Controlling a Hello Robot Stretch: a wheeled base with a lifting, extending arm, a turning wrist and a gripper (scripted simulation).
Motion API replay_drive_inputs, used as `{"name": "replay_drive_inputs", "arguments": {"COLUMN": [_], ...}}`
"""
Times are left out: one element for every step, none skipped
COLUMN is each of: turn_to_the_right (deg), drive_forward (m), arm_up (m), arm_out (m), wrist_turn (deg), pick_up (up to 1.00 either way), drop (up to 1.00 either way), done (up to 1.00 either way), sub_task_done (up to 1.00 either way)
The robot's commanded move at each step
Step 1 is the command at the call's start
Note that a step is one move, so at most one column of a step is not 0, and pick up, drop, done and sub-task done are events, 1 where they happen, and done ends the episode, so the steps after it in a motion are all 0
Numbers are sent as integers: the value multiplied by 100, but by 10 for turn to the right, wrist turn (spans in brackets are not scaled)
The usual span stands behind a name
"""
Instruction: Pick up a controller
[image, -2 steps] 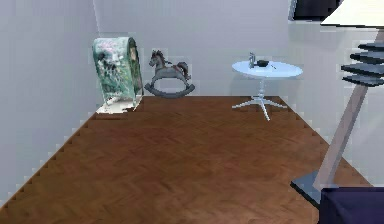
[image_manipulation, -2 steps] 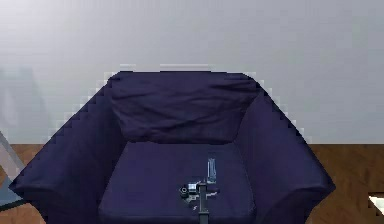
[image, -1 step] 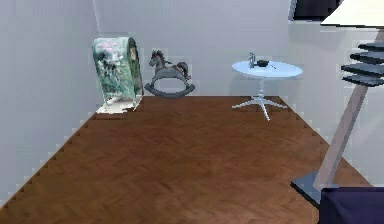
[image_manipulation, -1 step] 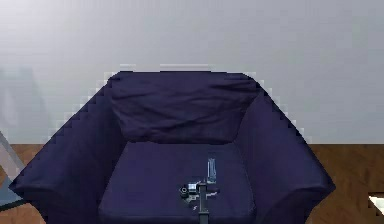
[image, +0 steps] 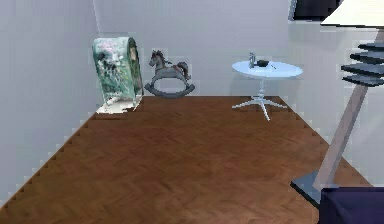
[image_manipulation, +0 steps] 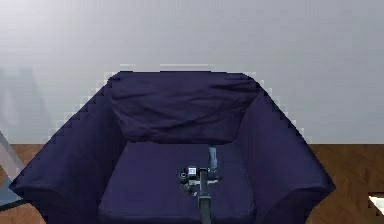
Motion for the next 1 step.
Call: {"name": "replay_drive_inputs", "arguments": {"turn_to_the_right": [0], "drive_forward": [0], "arm_up": [0], "arm_out": [0], "wrist_turn": [0], "pick_up": [0], "drop": [0], "done": [100], "sub_task_done": [0]}}
